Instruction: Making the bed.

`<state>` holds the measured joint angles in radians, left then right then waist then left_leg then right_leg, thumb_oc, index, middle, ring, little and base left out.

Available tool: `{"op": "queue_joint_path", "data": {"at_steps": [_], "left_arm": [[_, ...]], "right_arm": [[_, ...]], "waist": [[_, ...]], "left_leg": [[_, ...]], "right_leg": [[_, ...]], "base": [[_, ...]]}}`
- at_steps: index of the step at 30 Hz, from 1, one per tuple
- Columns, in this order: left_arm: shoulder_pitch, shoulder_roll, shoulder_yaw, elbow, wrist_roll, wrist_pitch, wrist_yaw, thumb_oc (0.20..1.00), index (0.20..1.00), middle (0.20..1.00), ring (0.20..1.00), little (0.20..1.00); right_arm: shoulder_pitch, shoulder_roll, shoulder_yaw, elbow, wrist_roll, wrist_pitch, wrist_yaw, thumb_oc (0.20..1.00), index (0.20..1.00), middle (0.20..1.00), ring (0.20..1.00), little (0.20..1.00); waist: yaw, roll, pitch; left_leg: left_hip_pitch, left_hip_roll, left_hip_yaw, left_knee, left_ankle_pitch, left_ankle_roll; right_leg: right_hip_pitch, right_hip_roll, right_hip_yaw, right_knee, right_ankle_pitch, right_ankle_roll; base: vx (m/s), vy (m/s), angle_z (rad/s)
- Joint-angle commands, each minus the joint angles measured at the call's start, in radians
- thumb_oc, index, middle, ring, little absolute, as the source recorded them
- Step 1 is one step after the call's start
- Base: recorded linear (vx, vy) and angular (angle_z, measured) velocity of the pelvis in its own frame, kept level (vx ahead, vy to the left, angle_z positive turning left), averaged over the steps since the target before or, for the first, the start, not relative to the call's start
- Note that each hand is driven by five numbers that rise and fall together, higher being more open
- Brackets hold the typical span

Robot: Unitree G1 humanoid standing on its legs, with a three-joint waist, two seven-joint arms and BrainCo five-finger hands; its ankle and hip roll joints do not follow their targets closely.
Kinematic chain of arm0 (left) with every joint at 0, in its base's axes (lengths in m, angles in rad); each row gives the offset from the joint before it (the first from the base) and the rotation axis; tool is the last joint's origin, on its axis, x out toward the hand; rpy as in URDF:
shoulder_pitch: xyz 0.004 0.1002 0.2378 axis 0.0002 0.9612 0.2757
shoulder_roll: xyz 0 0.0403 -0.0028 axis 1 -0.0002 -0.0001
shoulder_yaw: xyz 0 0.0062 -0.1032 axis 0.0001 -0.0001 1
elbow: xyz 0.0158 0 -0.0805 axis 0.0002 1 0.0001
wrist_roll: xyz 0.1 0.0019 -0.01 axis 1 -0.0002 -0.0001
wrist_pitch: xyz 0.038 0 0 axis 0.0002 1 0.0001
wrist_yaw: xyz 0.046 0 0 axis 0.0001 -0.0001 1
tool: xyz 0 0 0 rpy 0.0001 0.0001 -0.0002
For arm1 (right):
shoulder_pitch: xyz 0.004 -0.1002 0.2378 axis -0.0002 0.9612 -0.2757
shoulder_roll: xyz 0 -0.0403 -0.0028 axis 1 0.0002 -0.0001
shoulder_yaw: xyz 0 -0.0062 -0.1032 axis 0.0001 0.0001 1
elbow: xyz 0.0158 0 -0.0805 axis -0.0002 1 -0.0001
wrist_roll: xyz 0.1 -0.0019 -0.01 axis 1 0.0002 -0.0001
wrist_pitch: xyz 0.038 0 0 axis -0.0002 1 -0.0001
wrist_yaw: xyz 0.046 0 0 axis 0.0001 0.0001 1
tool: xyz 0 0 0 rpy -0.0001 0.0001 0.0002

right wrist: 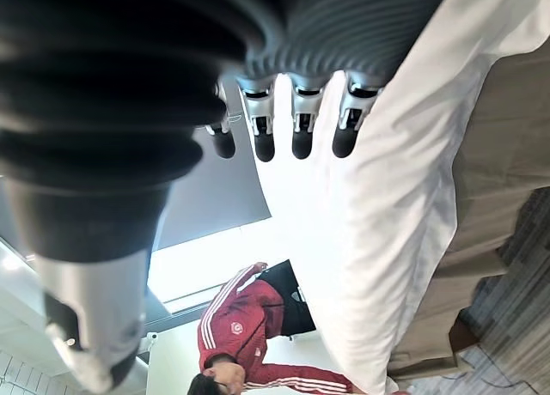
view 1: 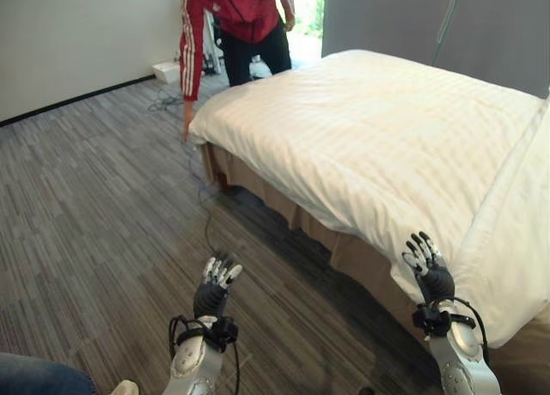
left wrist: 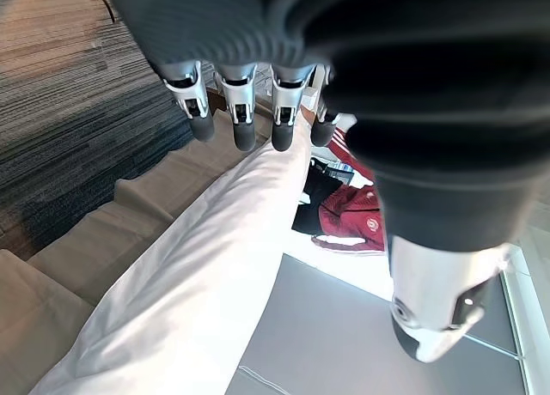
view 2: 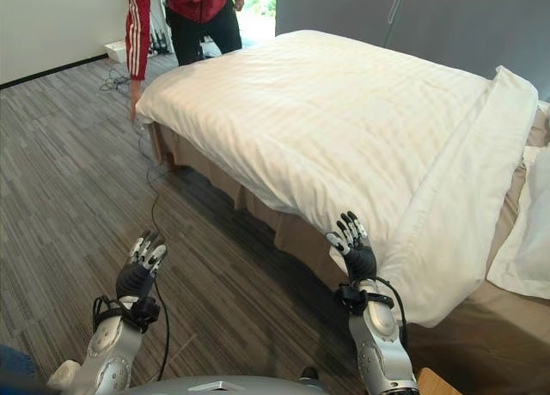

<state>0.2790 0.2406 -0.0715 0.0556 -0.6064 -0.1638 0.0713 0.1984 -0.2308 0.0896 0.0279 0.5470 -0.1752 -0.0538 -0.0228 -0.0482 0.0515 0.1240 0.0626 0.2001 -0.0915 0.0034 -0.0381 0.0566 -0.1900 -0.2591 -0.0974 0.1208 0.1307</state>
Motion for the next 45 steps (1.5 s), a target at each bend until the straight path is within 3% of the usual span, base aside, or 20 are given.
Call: {"op": "queue_joint_path", "data": {"at_steps": [1, 29, 30, 31, 35, 40, 43, 44, 45], "left_arm": [[-0.032, 0.018, 0.026, -0.03, 0.034, -0.052, -0.013, 1.0, 1.0, 1.0, 1.0, 1.0], [-0.059, 0.028, 0.001, -0.01, 0.023, -0.039, -0.023, 1.0, 1.0, 1.0, 1.0, 1.0], [-0.105, 0.064, 0.046, 0.012, 0.045, -0.072, 0.002, 1.0, 1.0, 1.0, 1.0, 1.0], [-0.105, 0.064, 0.046, 0.012, 0.045, -0.072, 0.002, 1.0, 1.0, 1.0, 1.0, 1.0], [-0.096, 0.043, 0.04, 0.014, 0.003, -0.067, -0.01, 1.0, 1.0, 1.0, 1.0, 1.0], [-0.148, 0.052, 0.006, 0.024, 0.014, -0.067, -0.006, 1.0, 1.0, 1.0, 1.0, 1.0], [-0.172, 0.048, -0.01, 0.018, 0.008, -0.066, -0.008, 1.0, 1.0, 1.0, 1.0, 1.0], [-0.174, 0.047, -0.017, 0.017, 0.012, -0.065, -0.012, 1.0, 1.0, 1.0, 1.0, 1.0], [-0.184, 0.047, -0.025, 0.024, 0.019, -0.066, -0.015, 1.0, 1.0, 1.0, 1.0, 1.0]], "right_arm": [[-0.057, -0.025, 0.002, -0.008, -0.026, -0.039, 0.017, 1.0, 1.0, 1.0, 1.0, 1.0], [-0.069, -0.025, -0.006, -0.002, 0.02, -0.034, 0.015, 1.0, 1.0, 1.0, 1.0, 1.0], [-0.144, -0.077, -0.051, 0.027, -0.063, -0.021, -0.025, 1.0, 1.0, 1.0, 1.0, 1.0], [-0.144, -0.077, -0.051, 0.028, -0.063, -0.021, -0.025, 1.0, 1.0, 1.0, 1.0, 1.0], [-0.133, -0.078, -0.057, -0.001, -0.038, -0.035, -0.02, 1.0, 1.0, 1.0, 1.0, 1.0], [-0.135, -0.092, -0.032, 0.028, -0.025, -0.028, -0.02, 1.0, 1.0, 1.0, 1.0, 1.0], [-0.136, -0.111, -0.015, 0.05, -0.041, -0.017, -0.013, 1.0, 1.0, 1.0, 1.0, 1.0], [-0.125, -0.108, -0.019, 0.048, -0.019, -0.017, -0.003, 1.0, 1.0, 1.0, 1.0, 1.0], [-0.111, -0.112, -0.023, 0.048, -0.015, -0.015, 0.004, 1.0, 1.0, 1.0, 1.0, 1.0]], "waist": [[0.011, 0.008, -0.009], [-0.002, 0.01, -0.012], [-0.023, 0.02, 0.058], [-0.023, 0.02, 0.059], [-0.018, 0.019, 0.044], [-0.032, 0.005, 0.086], [-0.036, -0.005, 0.1], [-0.042, 0.002, 0.097], [-0.045, 0.015, 0.092]], "left_leg": [[-0.045, -0.015, -0.044, 0.01, 0.001, 0.021], [-0.03, -0.013, -0.032, 0.008, -0.004, 0.02], [-0.093, -0.021, -0.152, 0.112, -0.055, 0.027], [-0.092, -0.02, -0.152, 0.111, -0.055, 0.027], [-0.084, 0.0, -0.157, 0.103, -0.039, 0.008], [-0.178, 0.029, -0.11, 0.27, -0.024, -0.045], [-0.19, 0.145, -0.08, 0.282, 0.023, -0.077], [-0.176, 0.173, -0.068, 0.258, 0.029, -0.084], [-0.161, 0.172, -0.07, 0.241, 0.022, -0.09]], "right_leg": [[0.004, 0.019, 0.01, 0.106, -0.108, 0.001], [0.011, 0.024, 0.033, 0.1, -0.106, 0.002], [-0.101, 0.042, 0.215, 0.136, -0.112, 0.007], [-0.099, 0.042, 0.215, 0.134, -0.111, 0.007], [-0.052, 0.067, 0.206, 0.097, -0.115, -0.007], [-0.052, 0.056, 0.127, 0.106, -0.119, -0.027], [-0.058, 0.016, 0.127, 0.111, -0.117, -0.011], [-0.055, -0.001, 0.128, 0.101, -0.11, 0.007], [-0.052, -0.015, 0.135, 0.087, -0.099, 0.026]], "base": [[0.0, 0.0, 0.0], [0.0, 0.0, 0.0], [0.0, 0.0, 0.0], [0.01, -0.094, -0.07], [0.01, -0.124, 0.02], [-0.09, -0.062, 0.3], [-0.02, 0.132, 0.11], [0.05, 0.254, -0.1], [0.03, 0.256, -0.18]]}}
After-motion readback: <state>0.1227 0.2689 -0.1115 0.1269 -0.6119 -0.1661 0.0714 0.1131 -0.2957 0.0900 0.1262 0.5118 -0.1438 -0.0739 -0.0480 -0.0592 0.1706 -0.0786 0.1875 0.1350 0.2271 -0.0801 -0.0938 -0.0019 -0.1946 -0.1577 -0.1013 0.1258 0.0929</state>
